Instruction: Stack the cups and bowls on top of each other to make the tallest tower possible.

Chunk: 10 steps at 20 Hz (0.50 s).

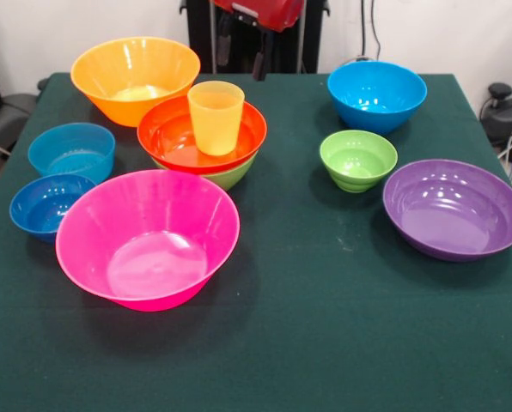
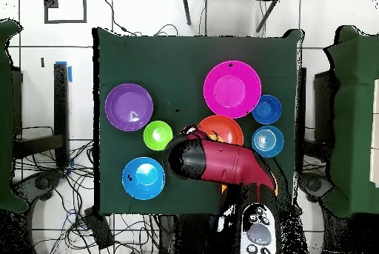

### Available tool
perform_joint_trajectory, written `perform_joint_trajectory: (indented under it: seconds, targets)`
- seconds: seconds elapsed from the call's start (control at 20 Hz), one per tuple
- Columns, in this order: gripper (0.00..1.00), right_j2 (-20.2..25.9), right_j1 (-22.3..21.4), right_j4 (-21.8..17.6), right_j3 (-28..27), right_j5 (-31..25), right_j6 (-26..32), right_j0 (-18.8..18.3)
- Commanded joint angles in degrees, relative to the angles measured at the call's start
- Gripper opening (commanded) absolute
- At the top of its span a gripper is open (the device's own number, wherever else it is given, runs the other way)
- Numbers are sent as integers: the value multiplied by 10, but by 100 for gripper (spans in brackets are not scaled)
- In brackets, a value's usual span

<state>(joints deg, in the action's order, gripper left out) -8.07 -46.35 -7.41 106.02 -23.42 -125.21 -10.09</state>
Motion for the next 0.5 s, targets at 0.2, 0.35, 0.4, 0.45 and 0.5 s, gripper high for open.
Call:
perform_joint_trajectory:
  seconds: [0.2, 0.35, 0.4, 0.45, 0.5]
  targets:
    - [100, 37, 71, 52, -2, 37, -114, 43]
    - [100, 22, 95, 76, -12, 59, -141, 67]
    - [100, 21, 101, 86, -15, 60, -145, 71]
    - [100, 20, 105, 95, -18, 62, -147, 75]
    - [100, 16, 111, 102, -23, 63, -149, 80]
